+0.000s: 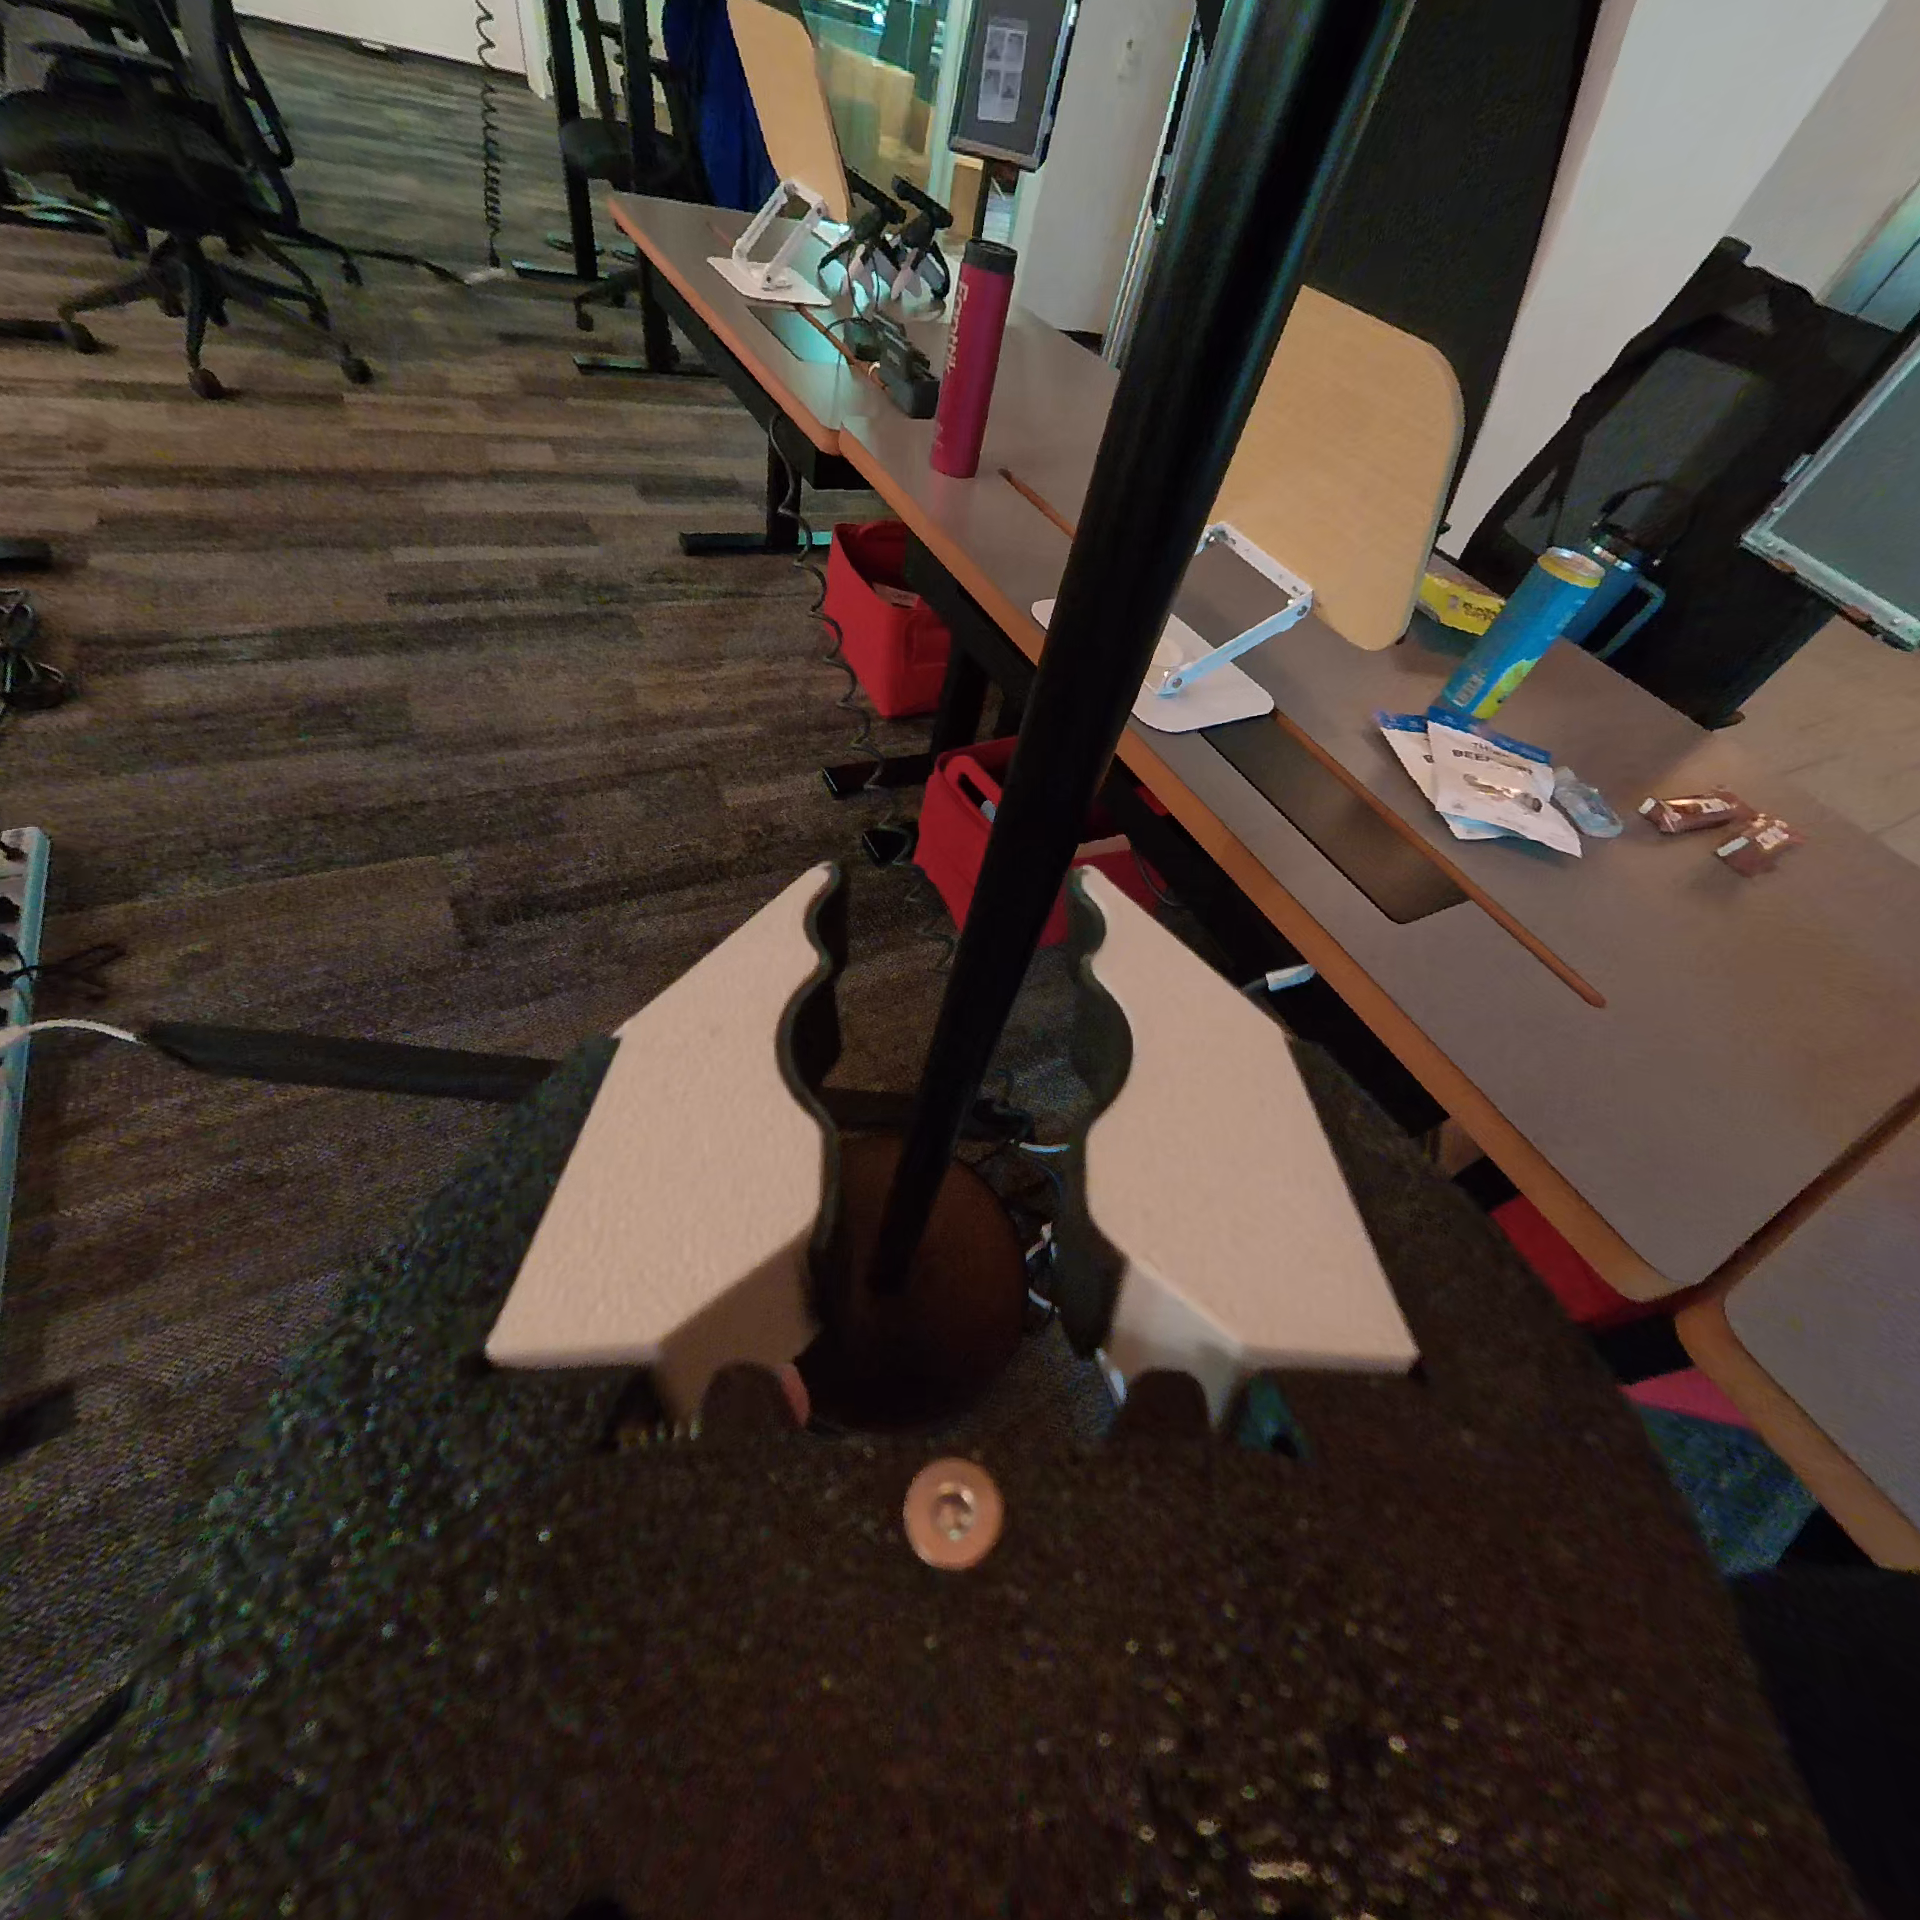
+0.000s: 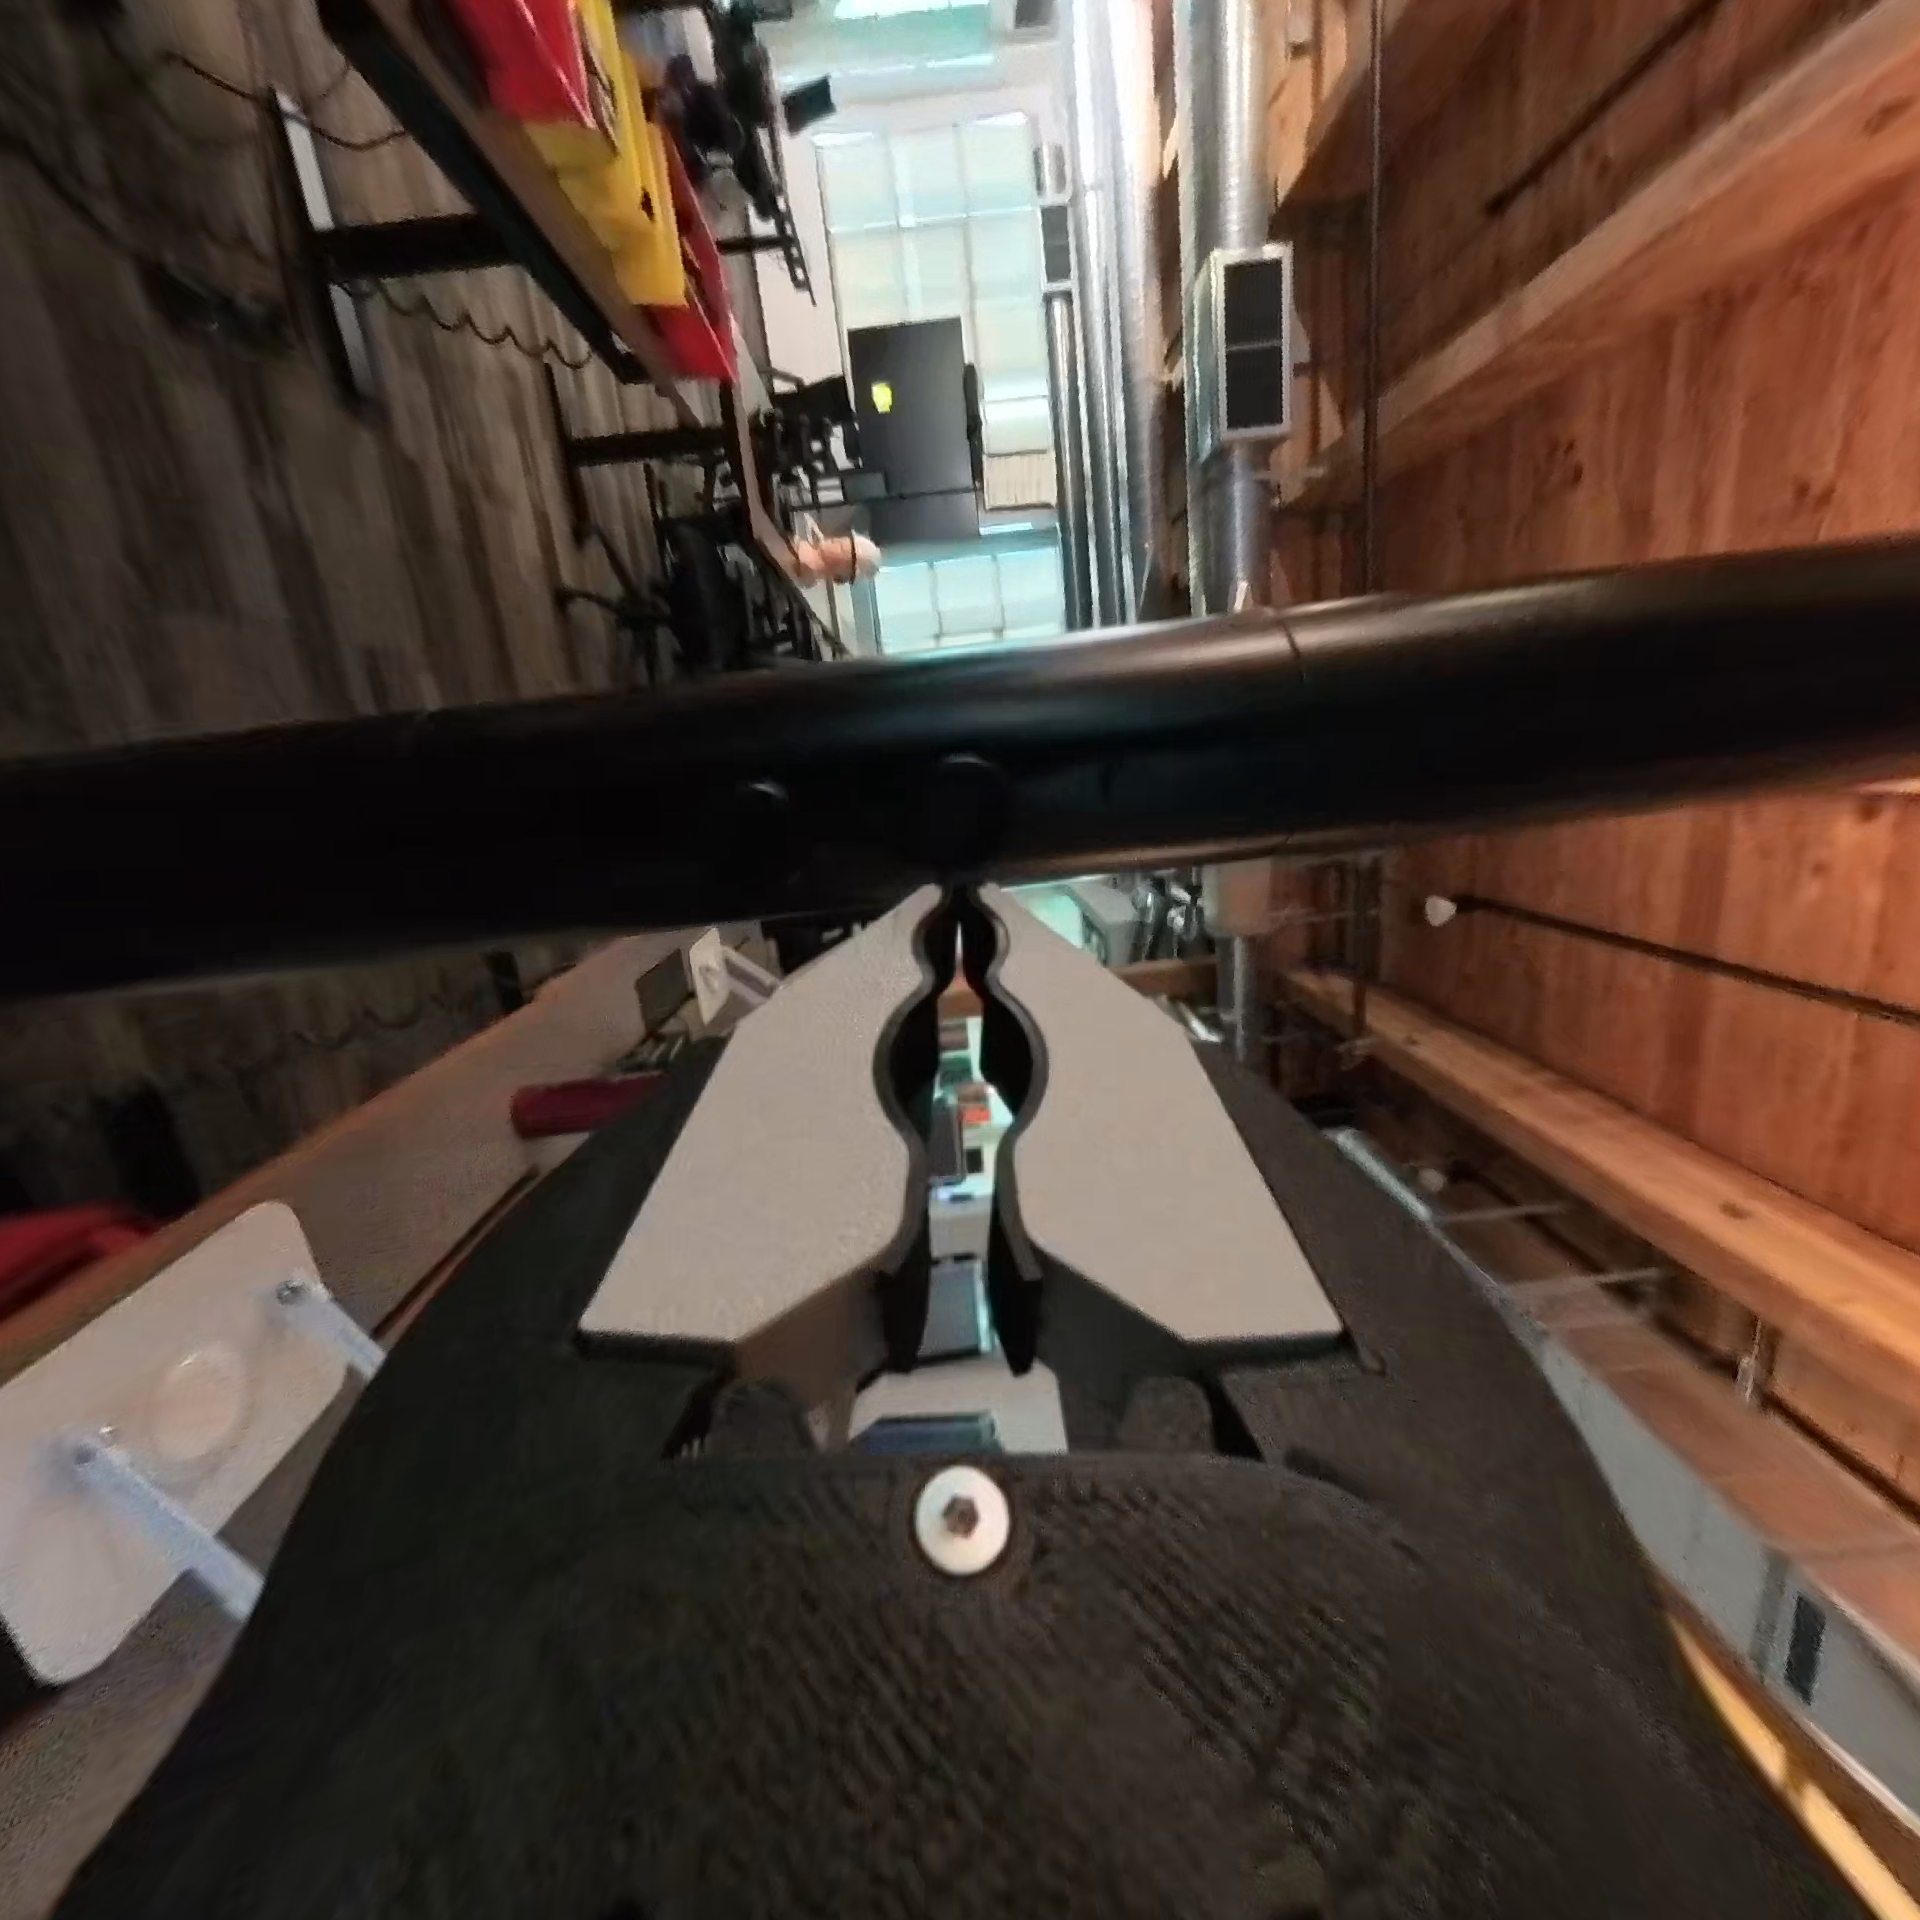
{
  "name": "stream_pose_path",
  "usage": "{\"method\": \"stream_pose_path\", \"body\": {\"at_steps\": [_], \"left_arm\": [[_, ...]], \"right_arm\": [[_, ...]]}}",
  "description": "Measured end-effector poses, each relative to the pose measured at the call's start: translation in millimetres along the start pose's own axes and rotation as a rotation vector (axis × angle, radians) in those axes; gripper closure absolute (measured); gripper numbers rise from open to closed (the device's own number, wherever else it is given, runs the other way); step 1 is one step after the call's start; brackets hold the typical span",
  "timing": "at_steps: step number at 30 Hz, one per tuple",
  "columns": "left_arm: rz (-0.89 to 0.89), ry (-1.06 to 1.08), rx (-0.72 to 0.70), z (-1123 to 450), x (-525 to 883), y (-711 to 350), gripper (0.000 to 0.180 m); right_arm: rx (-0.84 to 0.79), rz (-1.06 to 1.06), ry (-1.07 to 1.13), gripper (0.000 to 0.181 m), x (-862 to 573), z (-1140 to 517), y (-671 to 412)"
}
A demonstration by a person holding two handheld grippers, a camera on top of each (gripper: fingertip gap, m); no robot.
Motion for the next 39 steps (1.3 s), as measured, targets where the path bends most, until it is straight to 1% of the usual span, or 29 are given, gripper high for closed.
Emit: {"method": "stream_pose_path", "body": {"at_steps": [1,2,4,6,9,11,13,16,17,18,19,22,26,28,34,37,39], "left_arm": [[0.003,-0.002,-0.004,-0.5,-0.1,0.0,0.142],[0.003,-0.004,-0.005,-1.1,-0.1,0.1,0.142],[0.007,-0.012,0.002,-2.6,0.2,1.5,0.141],[0.019,-0.01,0.0,-3.4,-0.3,1.5,0.14],[0.014,-0.017,-0.006,-3.7,-1.6,0.3,0.139],[0.017,-0.021,-0.008,-4.0,-2.2,0.1,0.139],[0.032,-0.018,-0.006,-4.3,-2.7,0.7,0.14],[0.034,-0.022,-0.006,-4.6,-3.0,1.3,0.139],[0.035,-0.021,-0.005,-4.8,-3.7,1.7,0.14],[0.035,-0.019,-0.007,-5.2,-4.5,1.7,0.14],[0.033,-0.02,-0.009,-5.6,-4.9,1.5,0.14],[0.04,-0.019,-0.012,-6.3,-6.4,1.9,0.14],[0.039,-0.013,-0.012,-9.0,-8.6,2.5,0.141],[0.04,-0.016,-0.015,-9.4,-8.9,2.1,0.142],[0.053,-0.016,-0.01,-10.3,-7.7,5.5,0.145],[0.051,-0.011,-0.009,-12.0,-8.7,6.4,0.146],[0.056,-0.006,-0.006,-13.6,-9.8,6.9,0.146]], "right_arm": [[-0.045,0.011,0.023,0.181,-4.5,2.8,-5.7],[-0.056,0.031,0.069,0.181,-12.2,5.4,-7.6],[-0.103,0.005,0.13,0.181,-26.2,10.6,-15.5],[-0.106,0.037,0.1,0.166,-22.8,10.2,-14.3],[-0.155,0.115,0.104,0.168,-19.8,12.1,-14.8],[-0.175,0.142,0.056,0.175,-16.3,11.6,-13.8],[-0.192,0.139,0.013,0.174,-17.3,11.7,-13.0],[-0.223,0.144,-0.03,0.167,-19.8,12.4,-12.4],[-0.224,0.142,-0.057,0.161,-19.1,12.8,-11.1],[-0.218,0.145,-0.113,0.133,-17.0,13.3,-6.9],[-0.209,0.143,-0.138,0.131,-15.1,13.4,-4.2],[-0.214,0.16,-0.13,0.148,-15.9,10.6,-3.3],[-0.229,0.169,-0.19,0.152,-7.8,5.3,-7.6],[-0.251,0.18,-0.197,0.165,-6.0,3.9,-10.6],[-0.26,0.249,-0.185,0.166,-7.1,2.5,-11.4],[-0.197,0.111,-0.176,0.166,-6.9,2.6,-11.5],[-0.114,-0.066,-0.117,0.166,-5.6,3.2,-11.5]]}}
Point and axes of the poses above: each gripper's, where its closed fingertips meet, z back along the fingers, y out of its underside, x = y × z across the jaws, the point moved 2 cm from there along z, back along the fingers, and after that the axes turned 6 degrees about y, right-handed, at the moved point
